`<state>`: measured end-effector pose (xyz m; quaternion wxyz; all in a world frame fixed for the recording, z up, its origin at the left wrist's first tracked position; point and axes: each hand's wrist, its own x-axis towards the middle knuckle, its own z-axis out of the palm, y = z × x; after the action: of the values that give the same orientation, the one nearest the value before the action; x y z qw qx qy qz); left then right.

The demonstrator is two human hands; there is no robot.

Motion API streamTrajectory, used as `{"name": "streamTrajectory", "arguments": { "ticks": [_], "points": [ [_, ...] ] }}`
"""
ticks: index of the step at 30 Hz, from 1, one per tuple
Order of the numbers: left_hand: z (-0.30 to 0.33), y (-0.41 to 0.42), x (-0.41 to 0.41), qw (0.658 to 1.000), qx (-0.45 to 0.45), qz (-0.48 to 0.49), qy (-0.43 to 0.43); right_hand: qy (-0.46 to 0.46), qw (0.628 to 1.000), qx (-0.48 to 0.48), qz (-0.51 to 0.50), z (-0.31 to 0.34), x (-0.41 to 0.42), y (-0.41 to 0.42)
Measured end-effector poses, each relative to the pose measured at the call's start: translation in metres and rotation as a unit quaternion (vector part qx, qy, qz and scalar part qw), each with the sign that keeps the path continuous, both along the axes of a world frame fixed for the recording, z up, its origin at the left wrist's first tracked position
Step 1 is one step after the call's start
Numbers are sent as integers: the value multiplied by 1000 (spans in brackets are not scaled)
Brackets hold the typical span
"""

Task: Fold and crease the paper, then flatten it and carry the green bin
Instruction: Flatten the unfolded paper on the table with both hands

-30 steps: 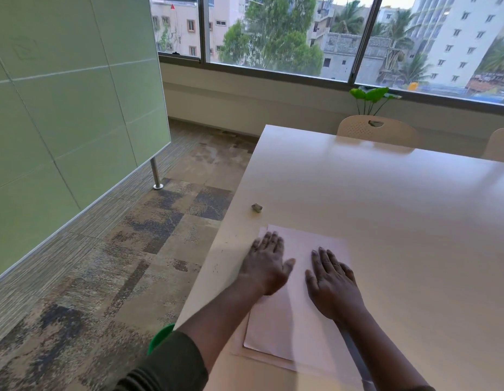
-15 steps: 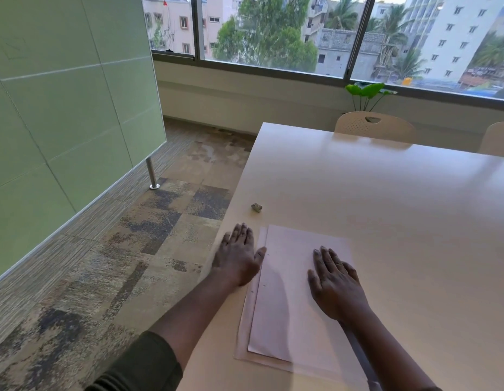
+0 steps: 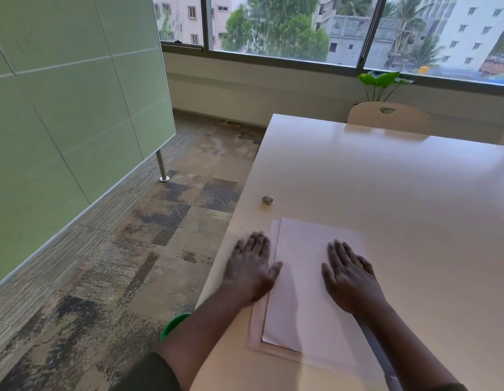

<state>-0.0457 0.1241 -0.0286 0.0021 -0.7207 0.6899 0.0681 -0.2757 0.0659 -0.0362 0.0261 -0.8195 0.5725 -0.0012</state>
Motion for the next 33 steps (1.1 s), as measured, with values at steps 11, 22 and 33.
{"name": "streamTrajectory", "arguments": {
  "ticks": [11, 22, 33],
  "points": [
    [11, -4, -36, 996, -40, -44, 59, -28, 999, -16, 8, 4, 21, 4],
    [5, -2, 4, 998, -16, 61, 0, -35, 999, 21, 15, 5, 23, 8],
    [5, -5, -4, 992, -110, 7, 55, -29, 994, -49, -94, 5, -3, 6]
  ]
}}
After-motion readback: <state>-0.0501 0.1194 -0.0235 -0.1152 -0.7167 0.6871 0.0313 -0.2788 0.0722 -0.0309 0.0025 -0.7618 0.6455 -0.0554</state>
